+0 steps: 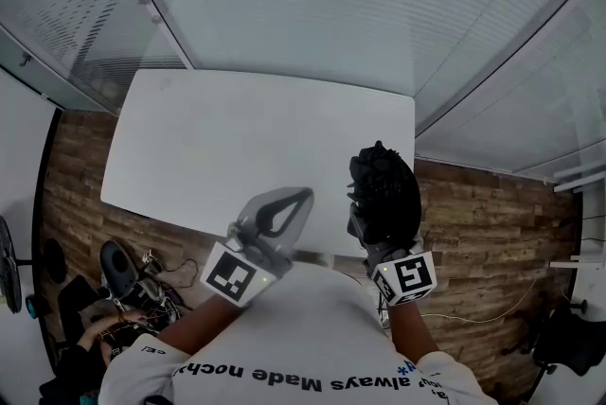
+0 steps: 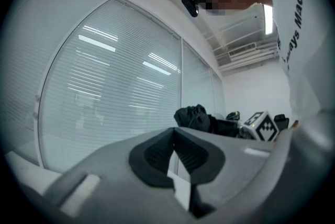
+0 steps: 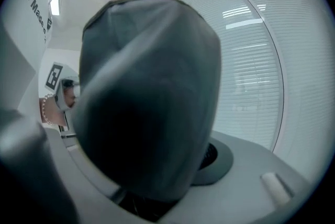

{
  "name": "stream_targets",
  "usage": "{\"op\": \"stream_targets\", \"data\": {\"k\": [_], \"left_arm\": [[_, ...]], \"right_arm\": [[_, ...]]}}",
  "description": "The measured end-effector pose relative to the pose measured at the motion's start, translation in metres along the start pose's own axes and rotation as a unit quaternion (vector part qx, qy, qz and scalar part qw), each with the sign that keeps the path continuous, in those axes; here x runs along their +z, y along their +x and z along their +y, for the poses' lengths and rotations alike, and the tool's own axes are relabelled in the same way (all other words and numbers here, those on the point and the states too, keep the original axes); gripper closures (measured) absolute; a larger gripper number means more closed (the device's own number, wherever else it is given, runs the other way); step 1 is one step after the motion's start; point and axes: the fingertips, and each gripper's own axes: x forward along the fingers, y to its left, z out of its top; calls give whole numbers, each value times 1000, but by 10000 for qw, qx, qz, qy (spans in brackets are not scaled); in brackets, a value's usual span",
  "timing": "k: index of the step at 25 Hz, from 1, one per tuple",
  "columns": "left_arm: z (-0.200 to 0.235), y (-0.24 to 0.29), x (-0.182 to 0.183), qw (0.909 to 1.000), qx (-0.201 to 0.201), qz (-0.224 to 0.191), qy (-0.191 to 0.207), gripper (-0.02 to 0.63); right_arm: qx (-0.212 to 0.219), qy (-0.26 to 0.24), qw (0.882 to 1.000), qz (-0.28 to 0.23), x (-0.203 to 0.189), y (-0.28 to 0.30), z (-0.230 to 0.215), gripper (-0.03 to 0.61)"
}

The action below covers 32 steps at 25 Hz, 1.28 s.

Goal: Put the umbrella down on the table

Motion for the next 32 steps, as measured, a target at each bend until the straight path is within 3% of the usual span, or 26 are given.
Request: {"op": "stream_targets", "data": {"k": [14,18,32], "left_arm": [[11,-9,-3,9999,-35,51,-95,611],[13,-12,-3,9999,-15,38,-137,611],[21,-22,-13,9995,118,129,-258,611]], "right_arm": [[-89,552,9895,1332,-110,53,-27,337],[-89,857,9815,1708,-145,65,-35,339],[5,1078,9479,2997,-255,100,-49,339]]}}
